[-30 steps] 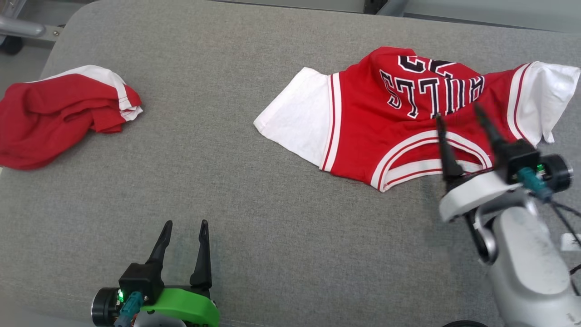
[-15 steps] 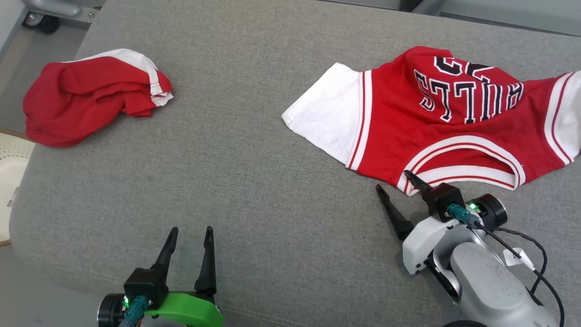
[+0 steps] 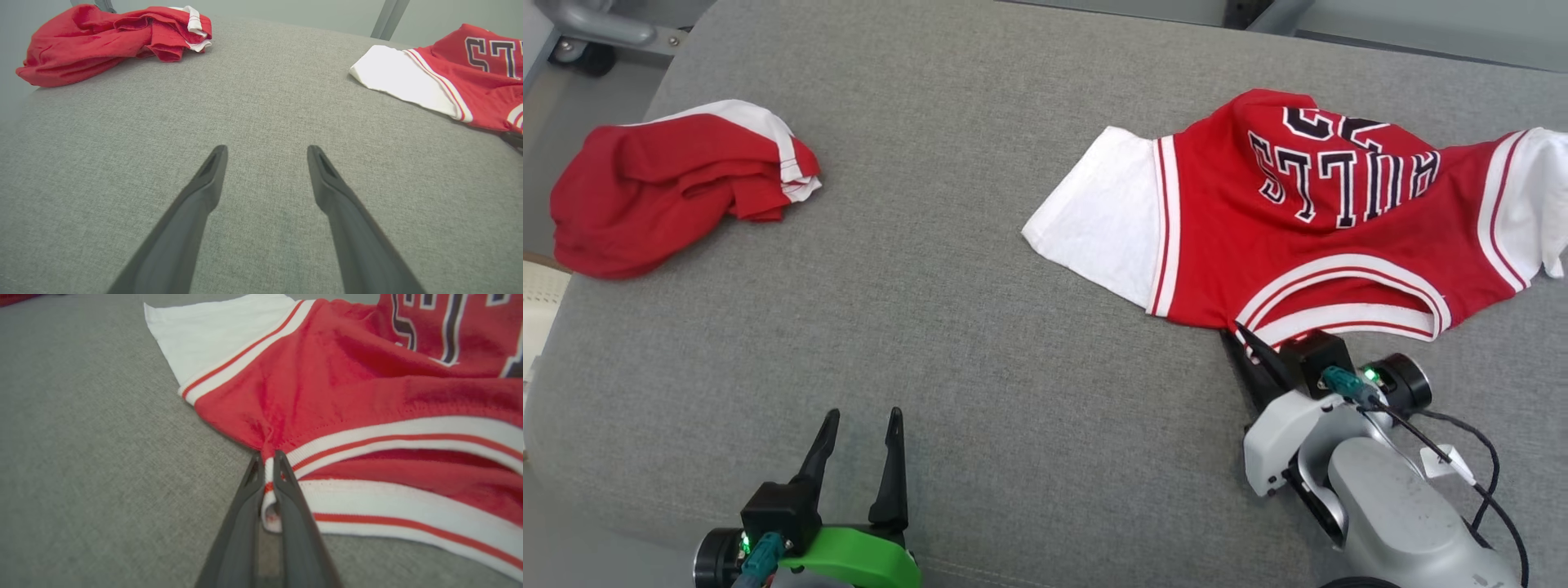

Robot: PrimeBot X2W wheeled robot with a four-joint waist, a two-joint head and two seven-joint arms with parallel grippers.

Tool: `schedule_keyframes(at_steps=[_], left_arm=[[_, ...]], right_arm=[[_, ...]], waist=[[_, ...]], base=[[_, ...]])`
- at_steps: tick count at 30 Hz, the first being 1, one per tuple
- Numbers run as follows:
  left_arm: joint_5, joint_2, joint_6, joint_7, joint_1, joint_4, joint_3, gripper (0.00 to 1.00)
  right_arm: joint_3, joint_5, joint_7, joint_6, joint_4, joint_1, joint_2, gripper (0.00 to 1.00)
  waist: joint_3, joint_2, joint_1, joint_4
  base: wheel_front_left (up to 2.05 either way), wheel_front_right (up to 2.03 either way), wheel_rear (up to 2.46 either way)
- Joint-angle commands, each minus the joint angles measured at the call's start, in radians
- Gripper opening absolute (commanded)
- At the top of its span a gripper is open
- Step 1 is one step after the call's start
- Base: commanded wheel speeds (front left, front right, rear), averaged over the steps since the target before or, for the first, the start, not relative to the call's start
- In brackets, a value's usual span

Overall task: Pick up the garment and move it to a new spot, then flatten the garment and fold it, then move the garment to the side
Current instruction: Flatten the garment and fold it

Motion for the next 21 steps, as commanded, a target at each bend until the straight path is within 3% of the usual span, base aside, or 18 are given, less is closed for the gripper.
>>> schedule_keyframes(at_steps=[1,9,18,19,20,21], left_arm=[[0.010,0.002,-0.006,0.001,0.008,0.006,0.009,1.00],[0.031,0.002,-0.022,0.001,0.037,0.007,0.042,1.00],[0.031,0.002,-0.024,0.001,0.046,0.011,0.040,1.00],[0.031,0.002,-0.024,0.001,0.046,0.011,0.040,1.00],[0.031,0.002,-0.025,0.001,0.046,0.012,0.042,1.00],[0.032,0.002,-0.026,0.001,0.047,0.012,0.042,1.00]], right_arm=[[0.008,0.028,0.007,0.000,-0.005,0.048,-0.004,0.00],[-0.032,0.081,0.006,-0.001,-0.113,0.209,-0.081,0.00],[-0.217,0.078,0.005,-0.001,-0.141,0.327,-0.158,0.00],[-0.236,0.083,0.005,-0.001,-0.153,0.333,-0.152,0.07],[-0.250,0.085,0.005,-0.001,-0.166,0.337,-0.146,0.76],[-0.263,0.090,0.005,-0.001,-0.184,0.338,-0.140,1.00]], waist=[[-0.026,0.0001,0.0000,-0.031],[-0.095,0.0001,0.0000,-0.139],[-0.119,0.0001,0.0000,-0.212],[-0.119,0.0001,0.0000,-0.214],[-0.119,0.0001,0.0000,-0.217],[-0.117,0.0001,0.0000,-0.218]], base=[[0.00,0.00,0.00],[0.00,0.00,0.00],[0.00,0.00,0.00],[0.00,0.00,0.00],[0.00,0.00,0.00],[0.00,0.00,0.00]])
